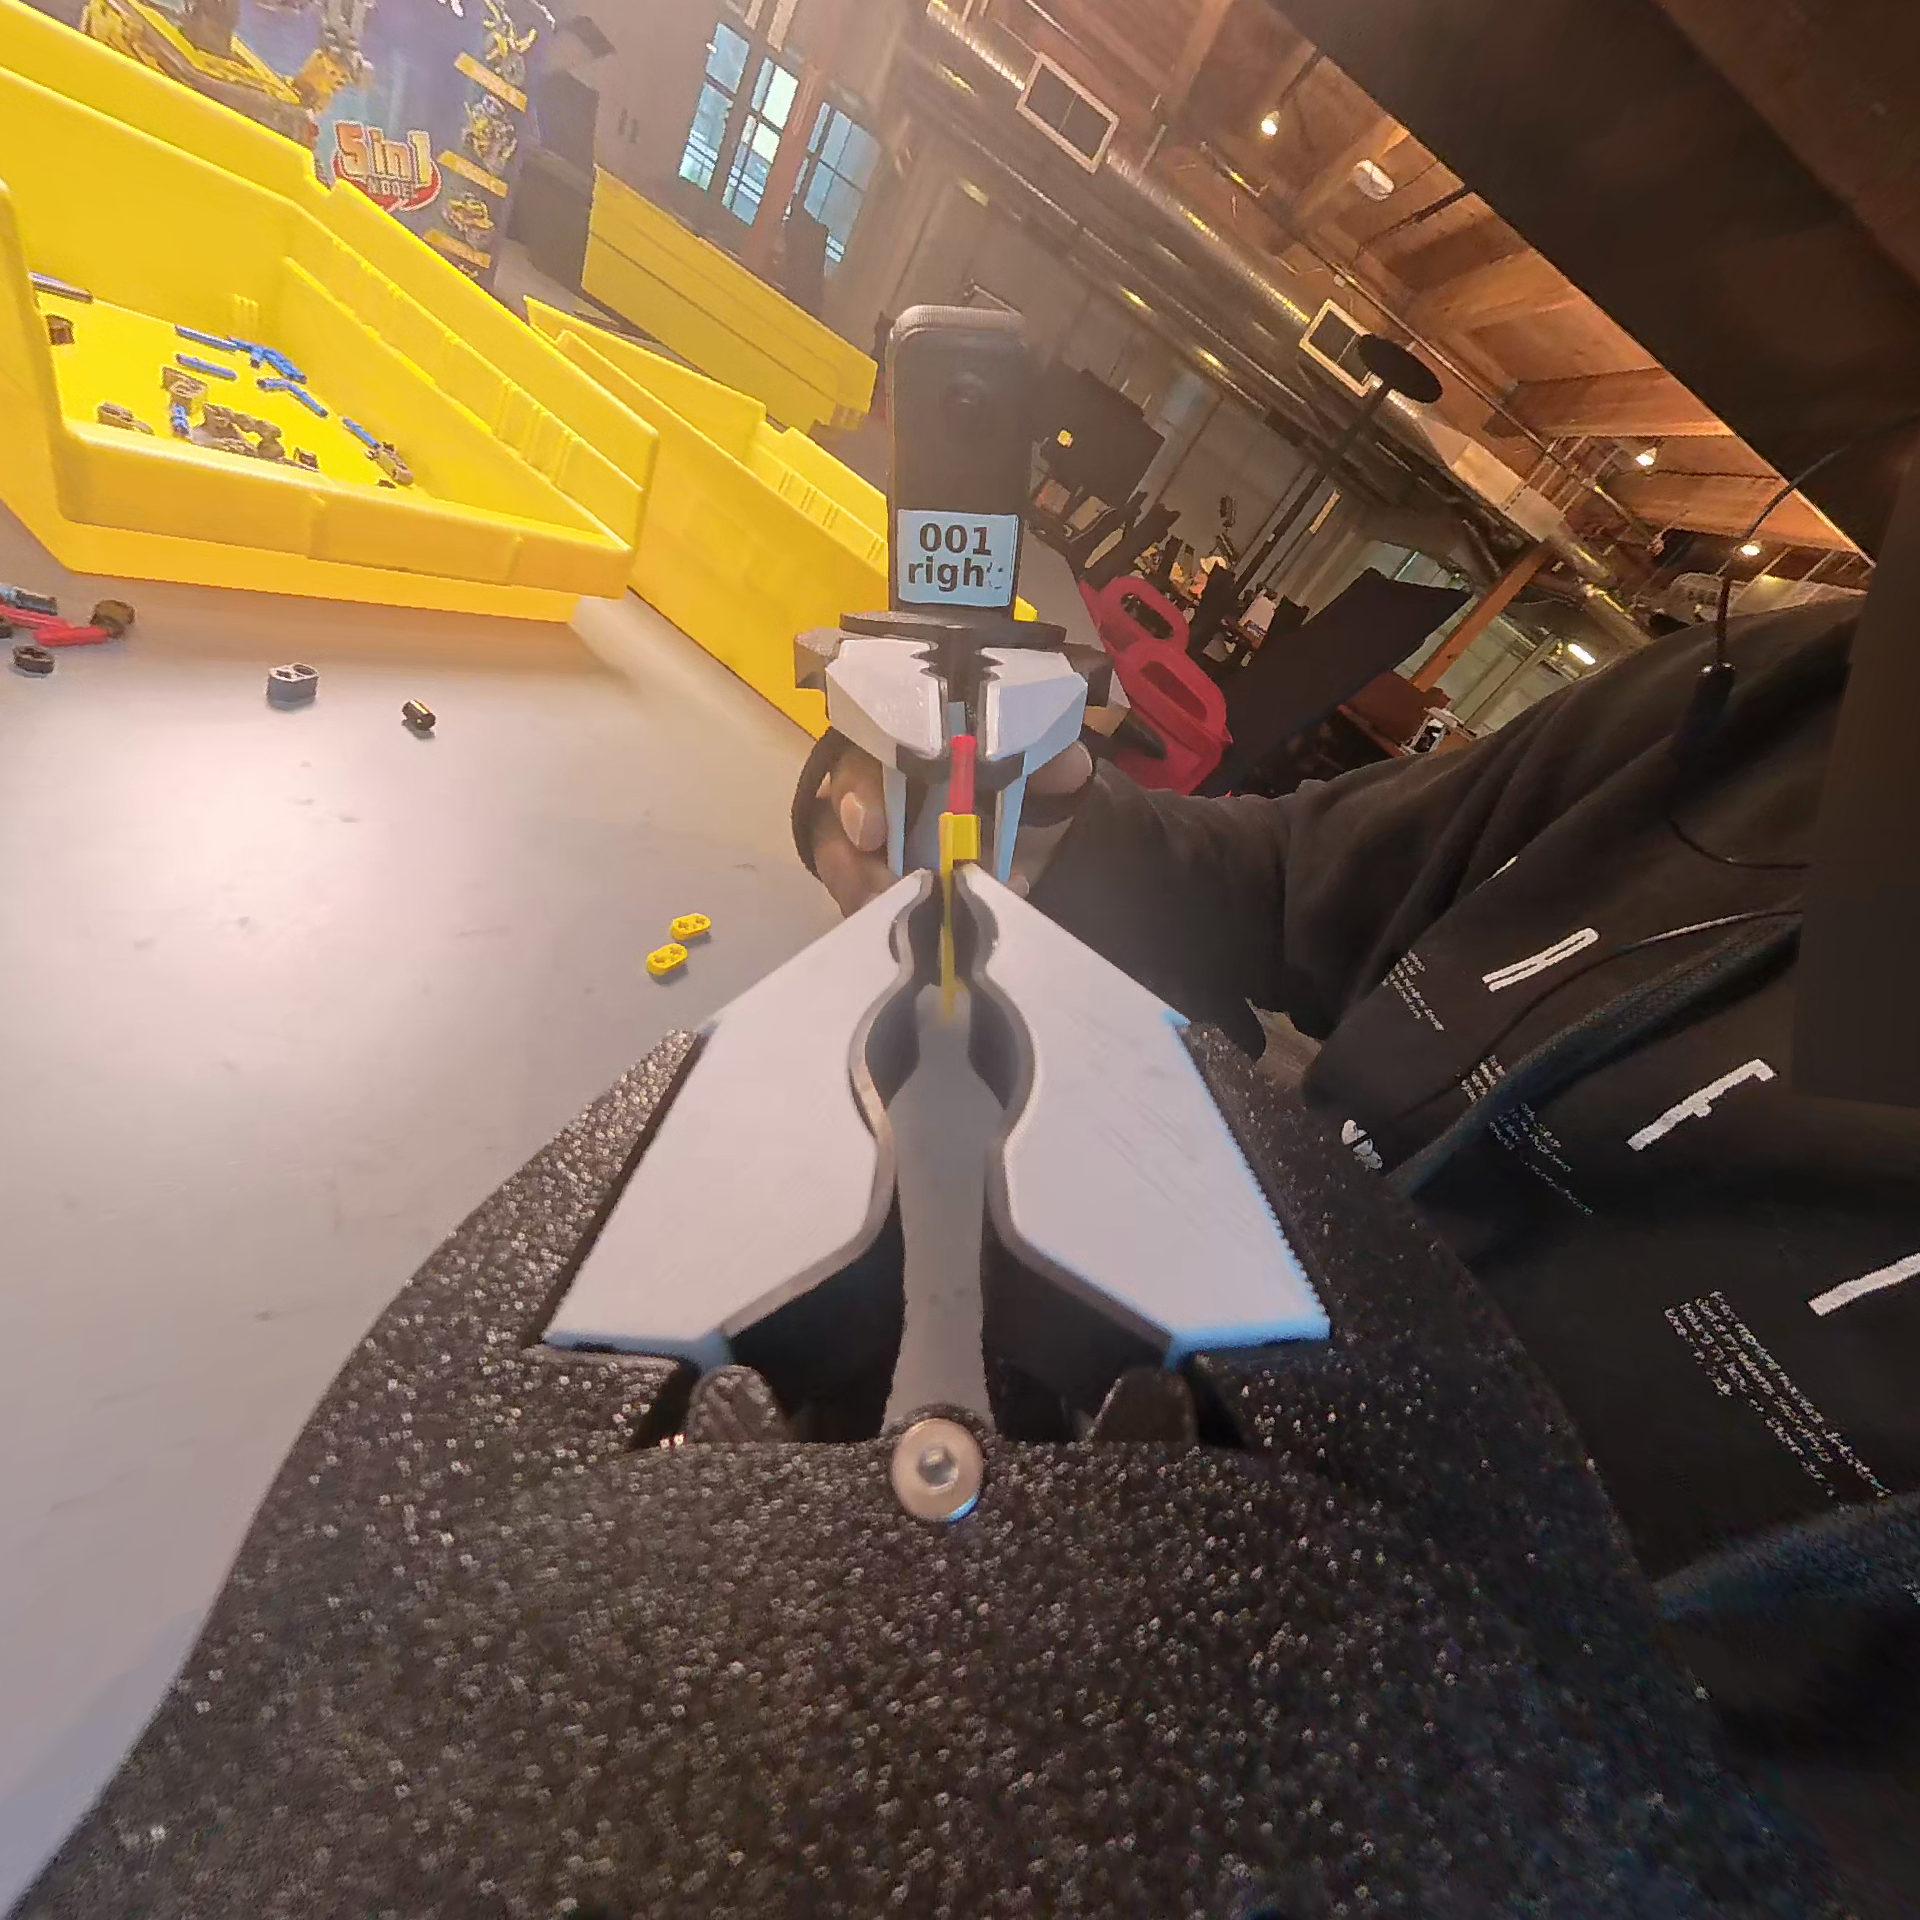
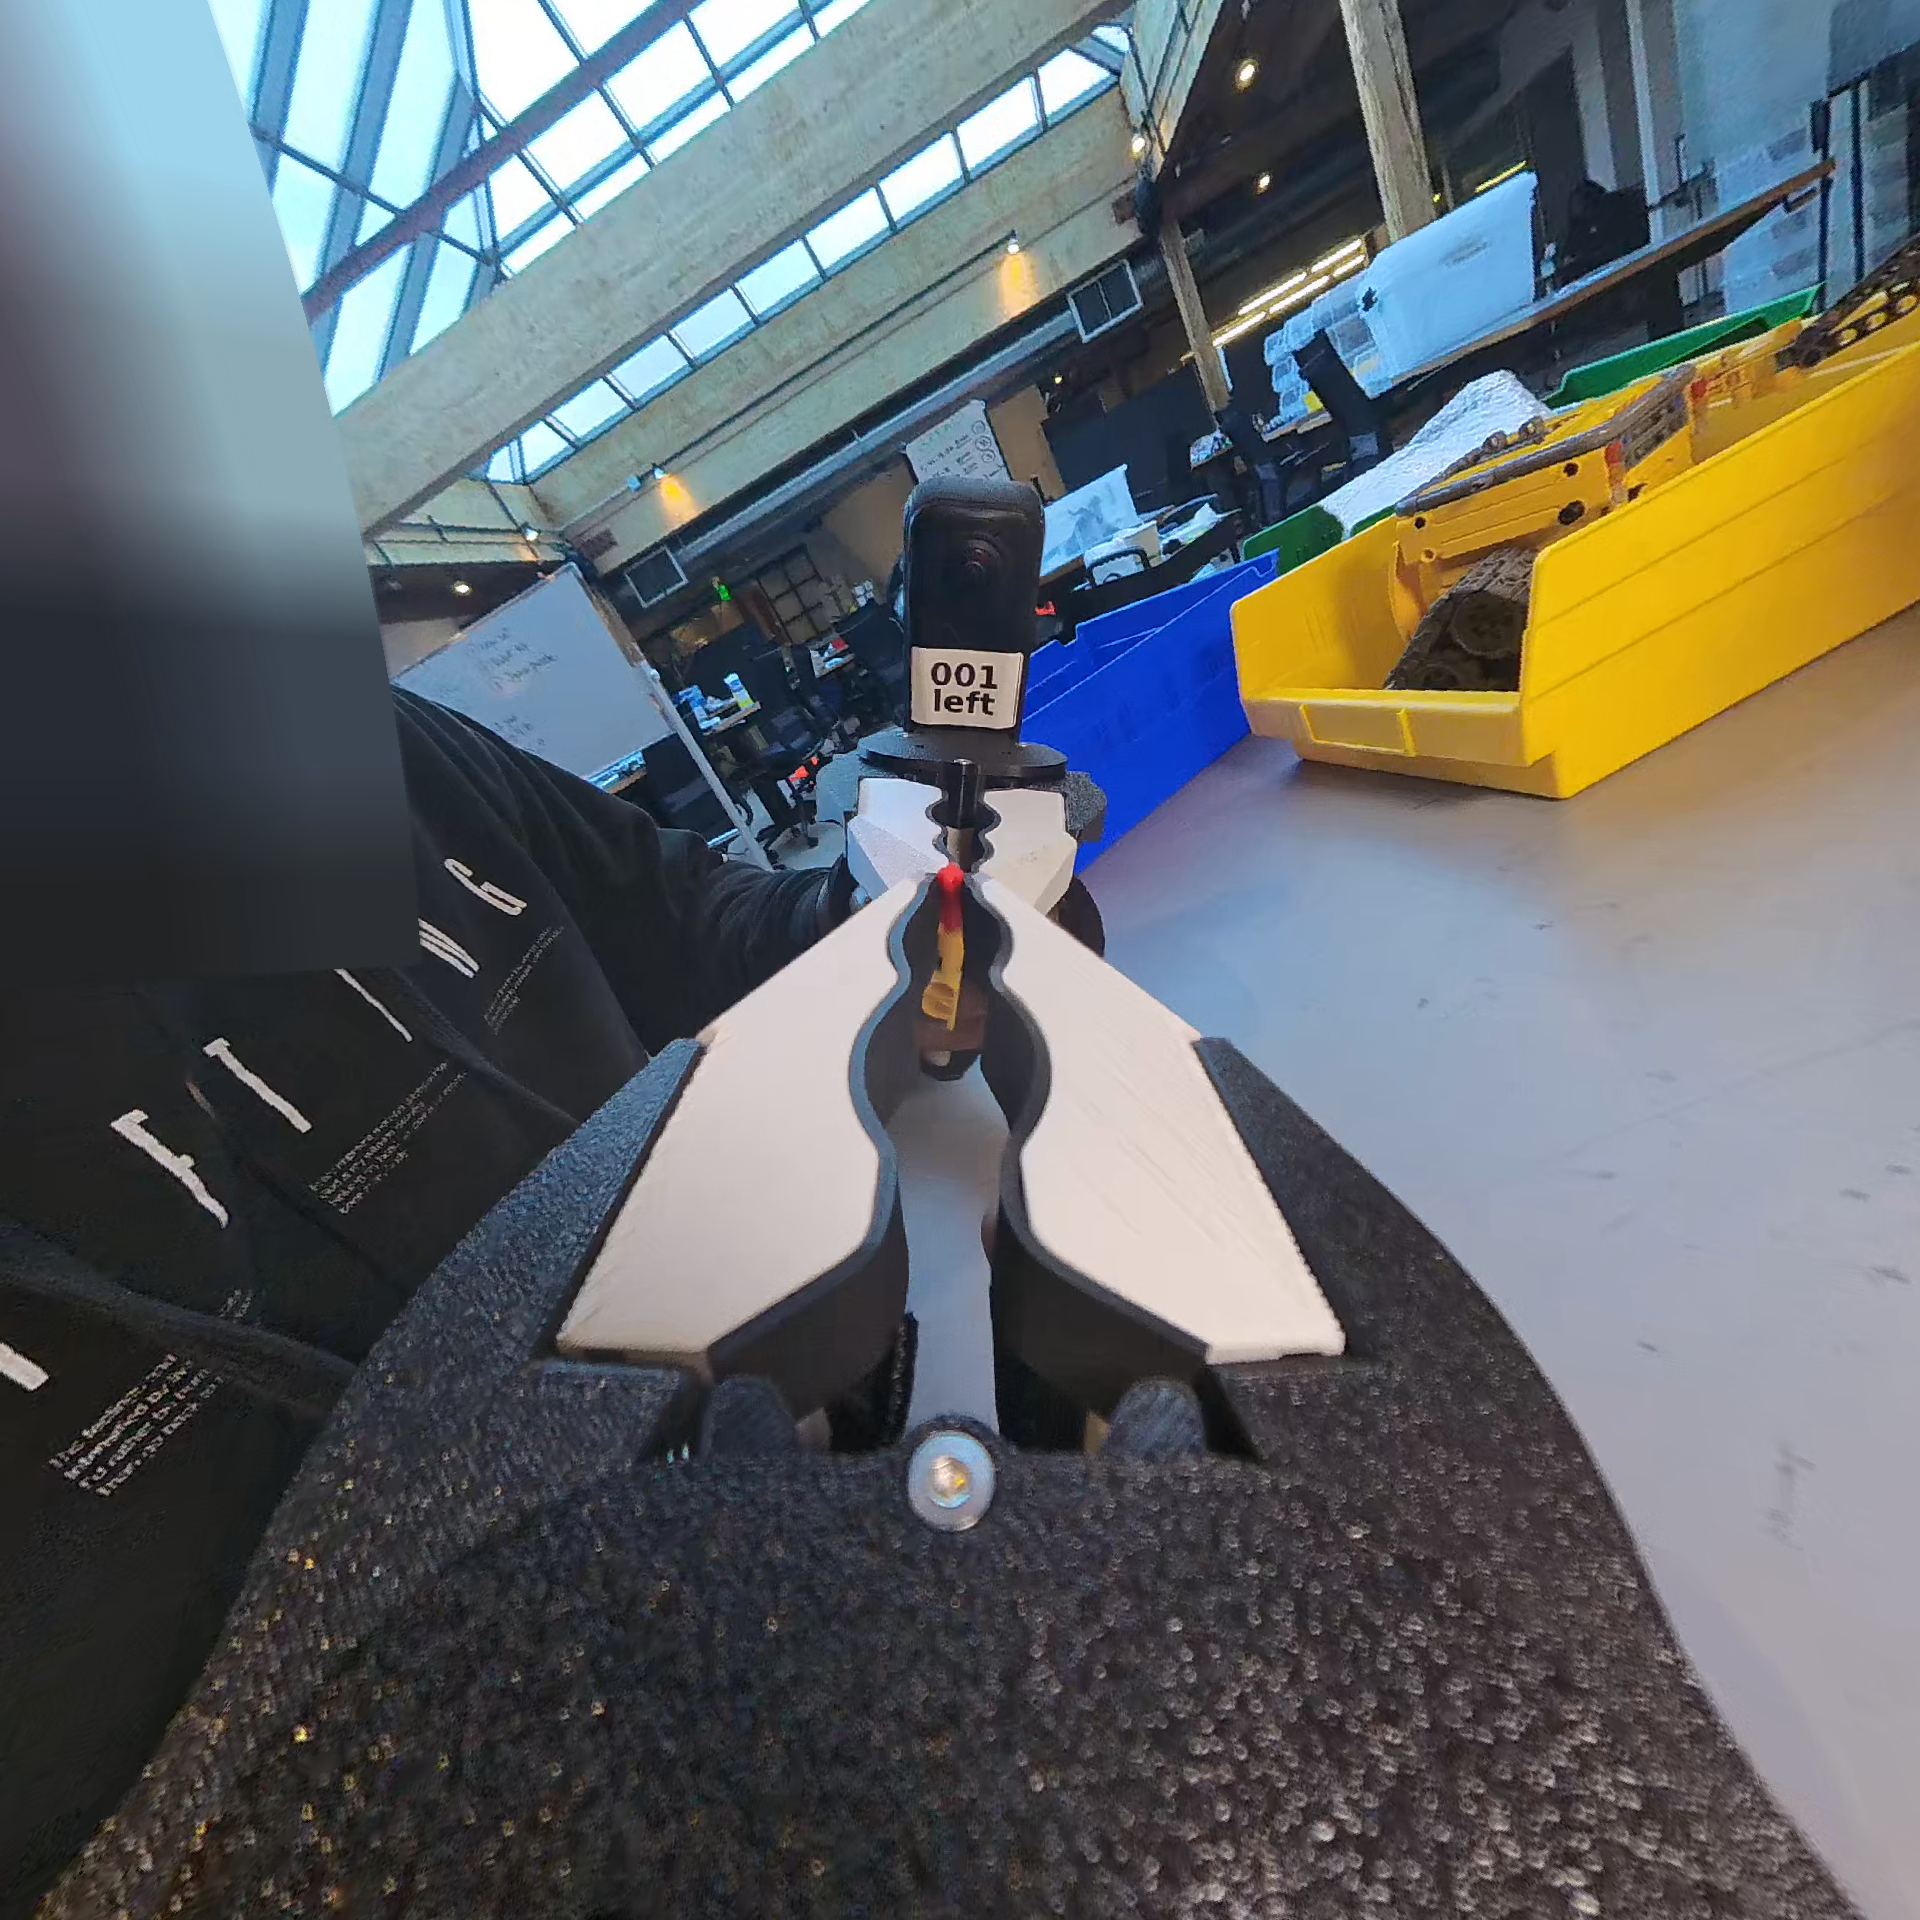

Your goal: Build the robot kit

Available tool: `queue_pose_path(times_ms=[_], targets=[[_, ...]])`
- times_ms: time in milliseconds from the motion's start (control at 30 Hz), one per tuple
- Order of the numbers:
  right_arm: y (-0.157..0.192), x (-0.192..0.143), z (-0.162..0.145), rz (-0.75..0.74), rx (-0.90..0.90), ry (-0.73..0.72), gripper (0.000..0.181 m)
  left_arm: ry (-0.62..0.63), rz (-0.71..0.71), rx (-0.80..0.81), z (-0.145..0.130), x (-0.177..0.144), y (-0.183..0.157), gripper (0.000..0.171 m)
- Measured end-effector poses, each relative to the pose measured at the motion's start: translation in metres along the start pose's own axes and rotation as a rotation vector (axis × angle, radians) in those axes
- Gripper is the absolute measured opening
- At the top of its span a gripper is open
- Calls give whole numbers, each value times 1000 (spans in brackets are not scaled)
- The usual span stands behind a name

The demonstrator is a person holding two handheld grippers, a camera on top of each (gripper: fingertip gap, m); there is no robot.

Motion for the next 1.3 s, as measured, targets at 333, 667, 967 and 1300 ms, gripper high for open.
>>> queue_pose_path(times_ms=[333, 667, 967, 1300], targets=[[-1, 1, -3, 21, 73, -12, 3, -42, -41, -74, -1, 0, 1, 0], [-1, 2, -5, 28, 88, 5, 3, -56, -44, -95, -1, 0, 2, 0], [-3, 5, -2, 33, 129, -68, 4, -129, -82, -164, 6, -2, 1, 0], [-2, 8, -3, 52, 132, -48, 4, -116, -57, -115, 8, -3, 0, 0]])
Point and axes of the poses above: each gripper's, where its closed fingertips meet, x out along the fingers, z out of its top, y = z × x across the jaws, the point moved 5 cm from there along -x, back along the fingers, and after that the axes turned 11 degrees about -x, right-handed, at the moved point
